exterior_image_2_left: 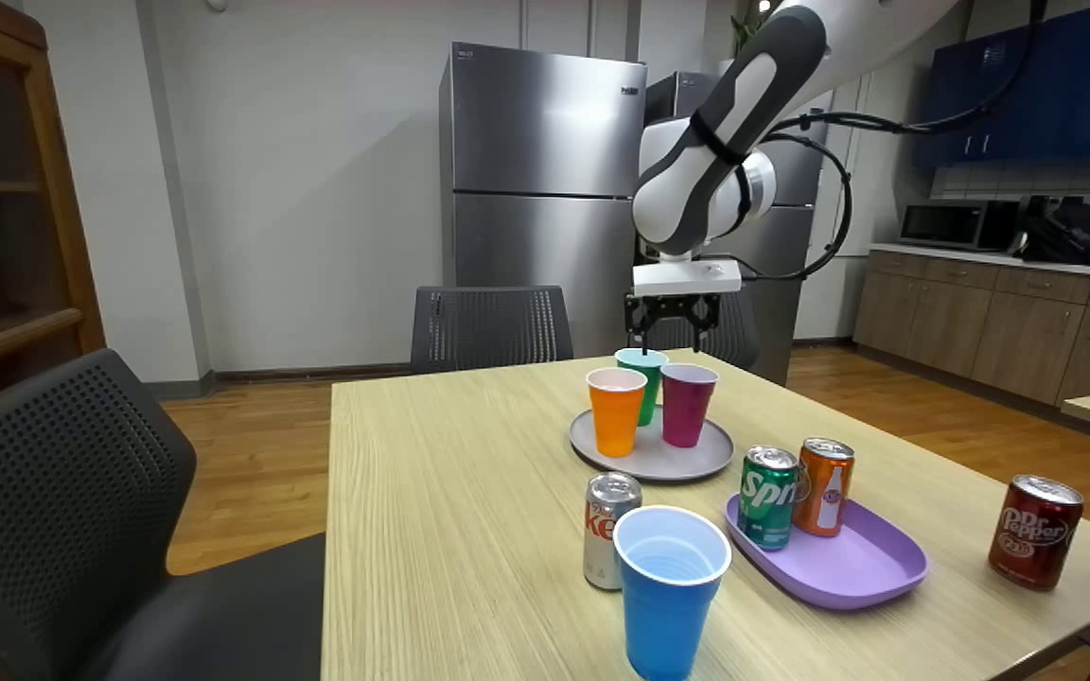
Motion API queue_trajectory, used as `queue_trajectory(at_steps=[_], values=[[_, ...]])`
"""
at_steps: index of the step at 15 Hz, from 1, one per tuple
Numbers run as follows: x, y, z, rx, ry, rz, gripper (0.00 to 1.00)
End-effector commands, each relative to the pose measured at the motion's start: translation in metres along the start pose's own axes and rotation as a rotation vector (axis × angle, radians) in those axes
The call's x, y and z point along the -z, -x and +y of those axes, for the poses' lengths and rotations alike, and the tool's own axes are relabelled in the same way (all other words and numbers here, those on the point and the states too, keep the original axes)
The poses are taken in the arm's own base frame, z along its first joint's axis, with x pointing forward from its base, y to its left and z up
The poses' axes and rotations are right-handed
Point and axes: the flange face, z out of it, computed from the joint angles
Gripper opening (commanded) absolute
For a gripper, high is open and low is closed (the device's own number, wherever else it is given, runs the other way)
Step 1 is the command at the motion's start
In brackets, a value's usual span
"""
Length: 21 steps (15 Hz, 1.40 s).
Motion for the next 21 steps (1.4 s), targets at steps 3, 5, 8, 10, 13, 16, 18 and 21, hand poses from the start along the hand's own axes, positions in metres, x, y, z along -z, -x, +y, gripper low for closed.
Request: queue_trajectory(at_steps=[3,5,8,10,13,16,18,21], values=[[0.033,0.022,0.021,0.030,-0.060,0.043,0.84],[0.041,0.028,0.027,0.030,-0.079,0.058,0.84],[0.054,0.041,0.035,0.045,-0.109,0.081,0.85],[0.062,0.053,0.038,0.066,-0.129,0.096,0.86],[0.071,0.075,0.042,0.102,-0.162,0.108,0.85],[0.083,0.100,0.040,0.148,-0.192,0.117,0.85],[0.093,0.116,0.037,0.182,-0.212,0.127,0.86],[0.109,0.146,0.026,0.247,-0.244,0.129,0.85]])
